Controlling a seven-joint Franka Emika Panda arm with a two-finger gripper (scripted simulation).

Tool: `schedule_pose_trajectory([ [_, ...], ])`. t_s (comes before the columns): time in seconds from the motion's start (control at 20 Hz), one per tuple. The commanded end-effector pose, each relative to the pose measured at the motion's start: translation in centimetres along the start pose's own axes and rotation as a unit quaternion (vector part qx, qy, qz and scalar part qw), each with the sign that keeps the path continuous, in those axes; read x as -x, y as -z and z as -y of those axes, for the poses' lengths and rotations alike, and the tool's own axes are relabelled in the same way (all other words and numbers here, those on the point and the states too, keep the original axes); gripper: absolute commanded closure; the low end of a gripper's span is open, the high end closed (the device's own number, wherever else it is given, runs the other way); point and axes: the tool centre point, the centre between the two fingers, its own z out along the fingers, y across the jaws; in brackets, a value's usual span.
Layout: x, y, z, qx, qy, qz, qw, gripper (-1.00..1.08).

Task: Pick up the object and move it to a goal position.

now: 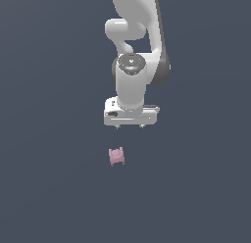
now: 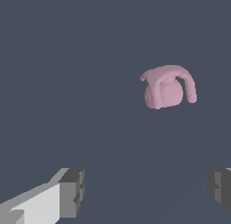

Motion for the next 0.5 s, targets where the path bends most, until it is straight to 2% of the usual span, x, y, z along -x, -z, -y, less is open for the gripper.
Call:
schedule_pose_trajectory([
  [0.0, 0.0, 0.0, 0.0, 0.000, 0.000, 0.000, 1.0000, -0.92],
  [0.45, -0.9, 1.5, 1.9, -0.012, 0.012, -0.018, 0.9997, -0.92],
])
